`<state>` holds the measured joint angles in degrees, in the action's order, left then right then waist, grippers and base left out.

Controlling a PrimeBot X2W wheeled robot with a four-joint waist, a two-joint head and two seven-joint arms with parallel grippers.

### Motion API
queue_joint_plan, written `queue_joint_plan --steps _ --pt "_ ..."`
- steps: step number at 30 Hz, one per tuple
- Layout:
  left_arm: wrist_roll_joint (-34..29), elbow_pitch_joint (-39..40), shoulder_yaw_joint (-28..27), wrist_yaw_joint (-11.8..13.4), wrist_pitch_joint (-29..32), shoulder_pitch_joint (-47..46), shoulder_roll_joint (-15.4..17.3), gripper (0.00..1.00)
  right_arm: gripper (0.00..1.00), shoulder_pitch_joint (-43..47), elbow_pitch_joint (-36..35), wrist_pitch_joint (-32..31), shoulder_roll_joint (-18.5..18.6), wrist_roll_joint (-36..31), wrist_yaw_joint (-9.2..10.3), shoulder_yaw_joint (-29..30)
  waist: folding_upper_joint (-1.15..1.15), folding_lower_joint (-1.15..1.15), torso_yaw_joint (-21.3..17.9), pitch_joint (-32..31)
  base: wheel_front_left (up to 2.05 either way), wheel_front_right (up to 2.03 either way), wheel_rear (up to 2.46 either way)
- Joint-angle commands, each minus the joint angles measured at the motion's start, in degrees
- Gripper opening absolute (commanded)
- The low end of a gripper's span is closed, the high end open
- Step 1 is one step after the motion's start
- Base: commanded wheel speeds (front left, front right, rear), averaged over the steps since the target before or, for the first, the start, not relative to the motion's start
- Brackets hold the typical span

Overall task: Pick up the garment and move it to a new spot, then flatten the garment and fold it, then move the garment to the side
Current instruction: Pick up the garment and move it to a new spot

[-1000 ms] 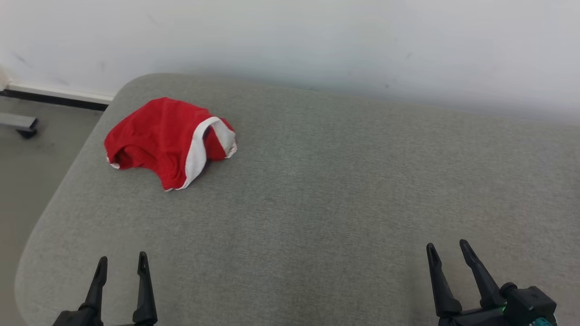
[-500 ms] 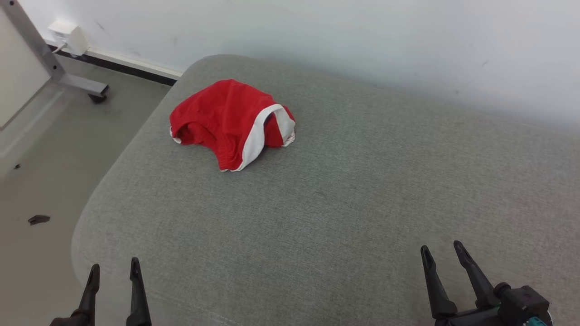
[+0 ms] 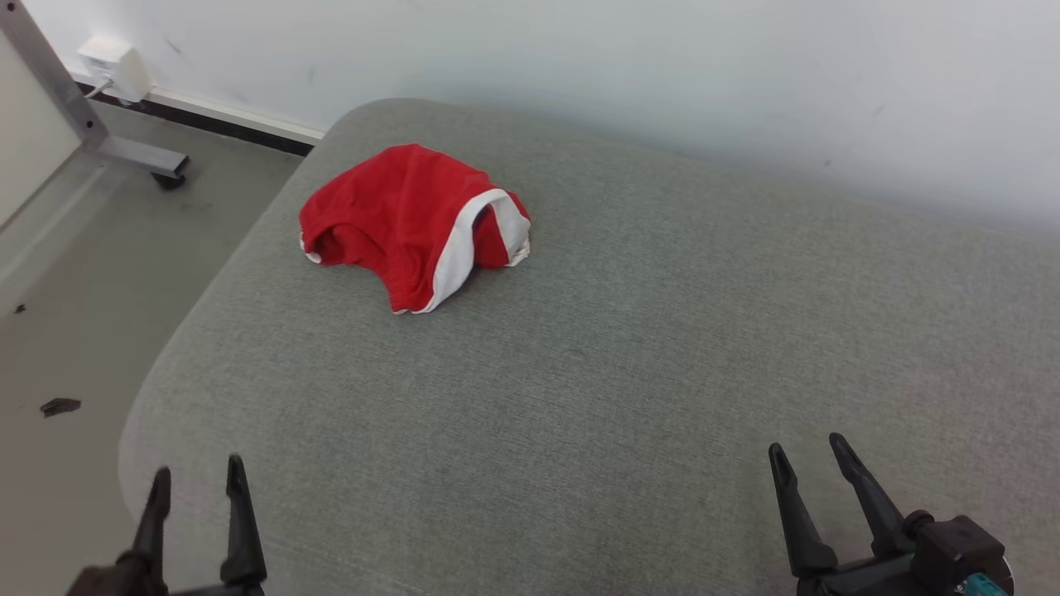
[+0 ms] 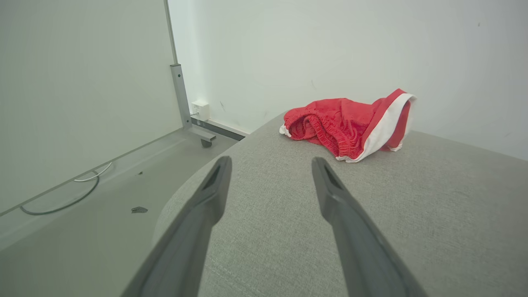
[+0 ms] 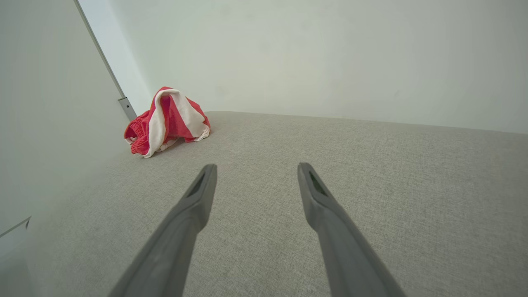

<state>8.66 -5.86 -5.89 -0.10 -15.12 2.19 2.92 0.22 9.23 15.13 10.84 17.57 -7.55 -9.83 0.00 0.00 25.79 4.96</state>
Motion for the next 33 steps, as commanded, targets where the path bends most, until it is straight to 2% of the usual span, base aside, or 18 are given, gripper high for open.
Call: queue_joint_plan --steps 1,10,16,17,18,19,25,33 --pt "-0.5 0.2 -0.5 -0.4 0.0 -2.4 0.2 1.00 1.00 -0.7 -0.3 0.0 0.4 -0.5 0.15 0.2 0.00 0.00 -1.5 1.1 0.00 0.00 0.00" --pt "0.6 -1.7 -2.7 -2.9 0.0 -17.1 2.8 1.00 1.00 -3.2 -2.5 -0.3 2.8 -1.0 0.15 2.7 0.00 0.00 -9.1 8.0 0.00 0.00 0.00" --pt "0.8 -6.6 -3.3 -3.9 0.3 -31.1 7.0 1.00 1.00 -5.5 -4.6 -0.4 4.2 -1.0 0.15 4.9 0.00 0.00 -15.4 14.6 0.00 0.00 0.00" --pt "0.8 -6.6 -3.3 -3.9 0.3 -31.1 7.0 1.00 1.00 -5.5 -4.6 -0.4 4.2 -1.0 0.15 4.9 0.00 0.00 -15.4 14.6 0.00 0.00 0.00" --pt "1.2 -9.0 -3.4 -3.9 1.6 -35.6 8.4 1.00 1.00 -6.2 -5.4 -0.3 4.3 -1.0 0.15 6.0 0.00 0.00 -17.3 16.7 0.00 0.00 0.00" --pt "1.2 -9.0 -3.4 -3.9 1.6 -35.6 8.4 1.00 1.00 -6.2 -5.4 -0.3 4.3 -1.0 0.15 6.0 0.00 0.00 -17.3 16.7 0.00 0.00 0.00" --pt "1.4 -15.1 -3.4 -4.6 6.4 -46.0 13.1 1.00 1.00 -7.4 -7.7 -0.1 3.5 -1.1 0.15 8.4 0.00 0.00 -22.2 21.2 0.00 0.00 0.00" --pt "3.5 -28.1 -3.2 -5.4 13.8 -52.0 16.5 1.00 1.00 -8.4 -8.5 0.0 3.2 -1.5 0.15 9.8 0.00 0.00 -25.2 23.5 0.00 0.00 0.00"
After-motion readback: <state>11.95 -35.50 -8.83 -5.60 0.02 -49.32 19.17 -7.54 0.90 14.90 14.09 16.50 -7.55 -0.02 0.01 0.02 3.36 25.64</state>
